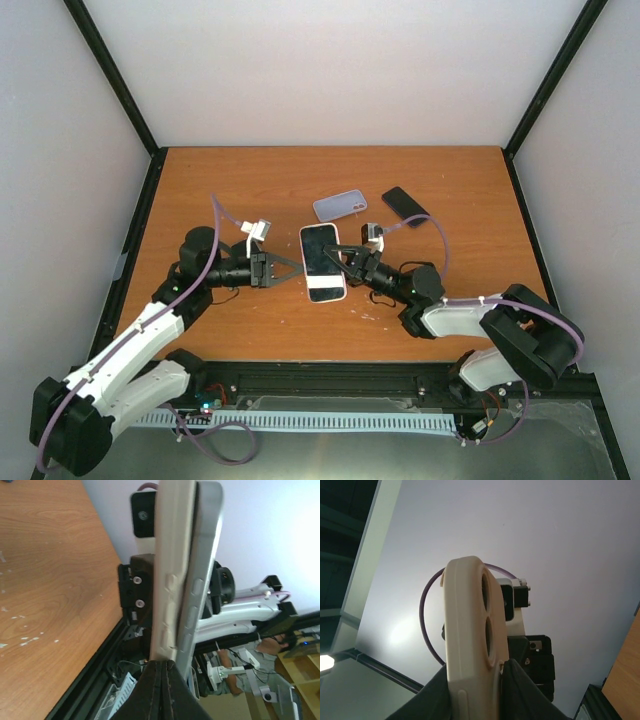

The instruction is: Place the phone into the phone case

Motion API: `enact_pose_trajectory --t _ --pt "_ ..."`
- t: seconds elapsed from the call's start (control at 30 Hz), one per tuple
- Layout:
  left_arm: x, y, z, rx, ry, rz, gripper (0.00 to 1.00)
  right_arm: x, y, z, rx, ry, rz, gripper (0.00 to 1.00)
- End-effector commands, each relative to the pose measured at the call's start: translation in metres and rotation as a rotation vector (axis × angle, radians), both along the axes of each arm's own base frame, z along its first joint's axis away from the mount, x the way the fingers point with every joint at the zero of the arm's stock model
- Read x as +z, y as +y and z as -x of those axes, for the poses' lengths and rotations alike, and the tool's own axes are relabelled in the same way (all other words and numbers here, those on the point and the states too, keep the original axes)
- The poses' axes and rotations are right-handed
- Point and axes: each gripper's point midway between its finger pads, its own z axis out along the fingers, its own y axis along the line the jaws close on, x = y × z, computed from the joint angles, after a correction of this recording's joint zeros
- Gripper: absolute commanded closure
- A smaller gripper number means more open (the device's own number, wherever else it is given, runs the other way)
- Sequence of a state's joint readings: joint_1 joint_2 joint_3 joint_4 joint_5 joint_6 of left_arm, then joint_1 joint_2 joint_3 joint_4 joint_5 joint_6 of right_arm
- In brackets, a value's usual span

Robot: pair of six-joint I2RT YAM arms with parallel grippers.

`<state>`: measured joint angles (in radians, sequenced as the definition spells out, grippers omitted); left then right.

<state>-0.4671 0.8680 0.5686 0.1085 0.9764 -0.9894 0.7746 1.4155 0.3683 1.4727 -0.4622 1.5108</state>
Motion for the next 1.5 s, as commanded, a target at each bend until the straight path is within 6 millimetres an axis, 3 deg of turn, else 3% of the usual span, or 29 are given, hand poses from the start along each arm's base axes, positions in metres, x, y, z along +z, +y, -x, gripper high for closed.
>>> enact_pose_trajectory --t 0.0,0.1,0.23,0.37,0.43,0.57,0.8,0.93,1.2,1.47 --pt "0.010 -0.001 -0.010 0.025 -0.057 -0.043 1.00 0.027 -0.007 0.009 0.000 -0.091 -0.081 0.77" --pt "0.011 -0.002 -0.009 0.019 -0.062 -0.038 0.95 0.026 -0.007 0.009 0.000 -0.087 -0.081 0.82" --pt "0.017 0.000 -0.002 0.003 -0.083 0.001 0.71 0.028 -0.009 0.007 -0.009 -0.076 -0.094 0.83" --pt "0.024 0.001 0.009 -0.025 -0.101 0.082 0.37 0.040 -0.009 0.005 -0.010 -0.075 -0.125 0.83" --pt "0.025 0.001 0.012 -0.037 -0.111 0.107 0.28 0.044 -0.009 0.002 -0.016 -0.069 -0.134 0.83" --pt "0.025 0.001 0.010 -0.032 -0.119 0.125 0.19 0.047 -0.008 -0.004 -0.040 -0.053 -0.128 0.83" --pt "0.023 -0.006 0.004 -0.043 -0.103 0.133 0.16 0.050 -0.006 -0.015 -0.076 -0.029 -0.127 0.83" --pt "0.021 -0.012 0.001 -0.056 -0.094 0.127 0.21 0.051 -0.004 -0.019 -0.084 -0.023 -0.125 0.83" --pt "0.015 -0.015 -0.005 -0.044 -0.073 0.095 0.69 0.046 -0.003 -0.021 -0.091 -0.014 -0.110 0.83" --pt "0.012 -0.017 -0.015 -0.020 -0.069 0.046 0.96 0.036 -0.003 -0.022 -0.102 -0.004 -0.083 0.82"
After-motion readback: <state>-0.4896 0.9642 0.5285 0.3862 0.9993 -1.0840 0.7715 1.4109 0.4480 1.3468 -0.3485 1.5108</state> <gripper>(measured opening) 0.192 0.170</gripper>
